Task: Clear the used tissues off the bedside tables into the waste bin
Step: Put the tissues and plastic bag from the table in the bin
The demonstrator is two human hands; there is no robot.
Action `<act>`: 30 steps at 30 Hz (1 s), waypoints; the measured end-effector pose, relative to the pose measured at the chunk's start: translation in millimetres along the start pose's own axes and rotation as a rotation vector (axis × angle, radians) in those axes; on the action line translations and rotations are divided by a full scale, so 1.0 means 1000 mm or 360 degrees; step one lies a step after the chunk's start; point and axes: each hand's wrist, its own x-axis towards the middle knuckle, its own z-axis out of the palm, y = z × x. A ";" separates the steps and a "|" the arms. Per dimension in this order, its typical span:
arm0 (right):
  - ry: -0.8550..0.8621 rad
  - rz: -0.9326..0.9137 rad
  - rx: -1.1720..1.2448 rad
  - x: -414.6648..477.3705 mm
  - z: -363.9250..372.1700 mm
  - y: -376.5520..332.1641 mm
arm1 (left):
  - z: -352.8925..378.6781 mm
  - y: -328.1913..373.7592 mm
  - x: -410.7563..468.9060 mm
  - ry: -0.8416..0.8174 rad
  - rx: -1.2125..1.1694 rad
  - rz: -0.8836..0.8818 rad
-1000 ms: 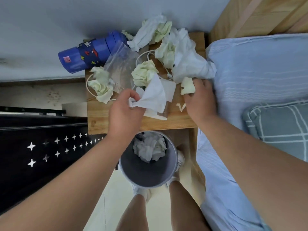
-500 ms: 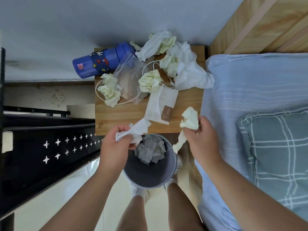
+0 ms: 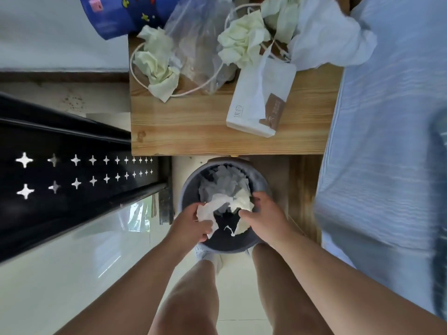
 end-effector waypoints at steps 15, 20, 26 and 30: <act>-0.0125 -0.0394 -0.0014 -0.063 -0.125 -0.142 | -0.021 0.107 -0.068 0.0415 -0.0067 0.0565; 0.0001 -0.0668 0.0100 -0.081 -0.167 -0.215 | -0.048 0.176 -0.079 0.0672 -0.0002 0.0919; 0.0671 -0.1139 -0.0532 -0.055 -0.174 -0.270 | -0.085 0.227 -0.061 0.1165 0.0629 0.1213; 0.0680 -0.1184 -0.1073 -0.035 -0.160 -0.290 | -0.097 0.249 -0.042 0.1164 0.1010 0.1123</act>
